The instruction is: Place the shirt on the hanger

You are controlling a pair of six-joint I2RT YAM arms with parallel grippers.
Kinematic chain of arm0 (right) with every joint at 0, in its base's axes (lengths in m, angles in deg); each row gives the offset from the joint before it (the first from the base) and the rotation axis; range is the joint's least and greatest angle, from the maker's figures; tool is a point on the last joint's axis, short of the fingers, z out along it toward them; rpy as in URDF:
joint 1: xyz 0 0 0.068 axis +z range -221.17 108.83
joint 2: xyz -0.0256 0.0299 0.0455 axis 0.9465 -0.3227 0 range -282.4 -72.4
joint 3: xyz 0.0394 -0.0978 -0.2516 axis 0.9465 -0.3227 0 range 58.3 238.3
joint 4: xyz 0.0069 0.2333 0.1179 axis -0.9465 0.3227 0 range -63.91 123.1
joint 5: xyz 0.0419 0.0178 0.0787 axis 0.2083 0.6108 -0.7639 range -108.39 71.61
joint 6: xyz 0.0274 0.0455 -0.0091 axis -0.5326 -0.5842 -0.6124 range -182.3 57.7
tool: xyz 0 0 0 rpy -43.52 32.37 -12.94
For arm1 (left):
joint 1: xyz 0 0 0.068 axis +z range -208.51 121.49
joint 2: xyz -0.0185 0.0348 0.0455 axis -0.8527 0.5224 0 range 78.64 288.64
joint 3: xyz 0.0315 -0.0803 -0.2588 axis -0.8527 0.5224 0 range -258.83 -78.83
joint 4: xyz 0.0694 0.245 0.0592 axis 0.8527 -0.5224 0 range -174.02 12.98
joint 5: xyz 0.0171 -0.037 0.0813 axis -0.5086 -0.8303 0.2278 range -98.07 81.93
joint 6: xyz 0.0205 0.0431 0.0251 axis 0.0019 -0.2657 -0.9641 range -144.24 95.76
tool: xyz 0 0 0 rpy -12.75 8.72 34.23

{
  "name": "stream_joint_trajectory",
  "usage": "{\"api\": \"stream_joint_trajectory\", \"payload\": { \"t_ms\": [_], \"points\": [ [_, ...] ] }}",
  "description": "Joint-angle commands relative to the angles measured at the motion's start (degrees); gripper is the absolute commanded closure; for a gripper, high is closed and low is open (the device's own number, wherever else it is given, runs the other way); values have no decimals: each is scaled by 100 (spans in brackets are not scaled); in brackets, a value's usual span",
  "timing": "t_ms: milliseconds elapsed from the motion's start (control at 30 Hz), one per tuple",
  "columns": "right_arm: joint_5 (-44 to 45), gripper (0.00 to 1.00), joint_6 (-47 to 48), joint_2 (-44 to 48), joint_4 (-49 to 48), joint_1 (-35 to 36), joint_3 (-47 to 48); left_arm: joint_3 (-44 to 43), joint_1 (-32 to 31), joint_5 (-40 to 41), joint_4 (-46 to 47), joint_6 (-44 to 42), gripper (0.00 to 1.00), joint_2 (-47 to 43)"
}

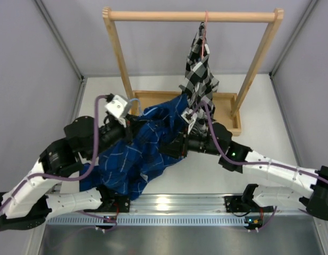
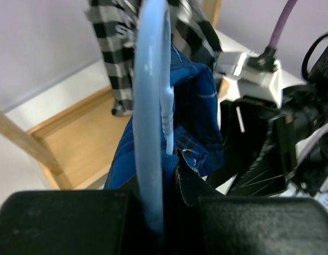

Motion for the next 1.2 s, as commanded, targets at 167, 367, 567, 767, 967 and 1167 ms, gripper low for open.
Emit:
{"api": "stream_joint_trajectory", "payload": {
  "t_ms": [167, 367, 567, 767, 967, 1167],
  "points": [
    [-494, 52, 1312, 3089, 2584, 69, -395, 476, 9, -2644, 199, -918, 100, 46],
    [-1055, 34, 2068, 3893, 3493, 60, 429, 845, 0, -4800, -216, -1271, 100, 450],
    [-1583, 28, 2745, 2357, 4046, 60, 1686, 749, 0, -4752, -189, -1210, 100, 750],
    [-855, 29, 2474, 1916, 3248, 69, 1513, 679, 9, -5660, -22, -1279, 100, 635],
    [-1934, 31, 2245, 1388, 2177, 78, 1399, 608, 0, -6330, -5, -1288, 100, 863],
    [-2129, 36, 2096, 1247, 1622, 166, 1329, 564, 0, -6084, 110, -1157, 100, 1110]
  ]
}}
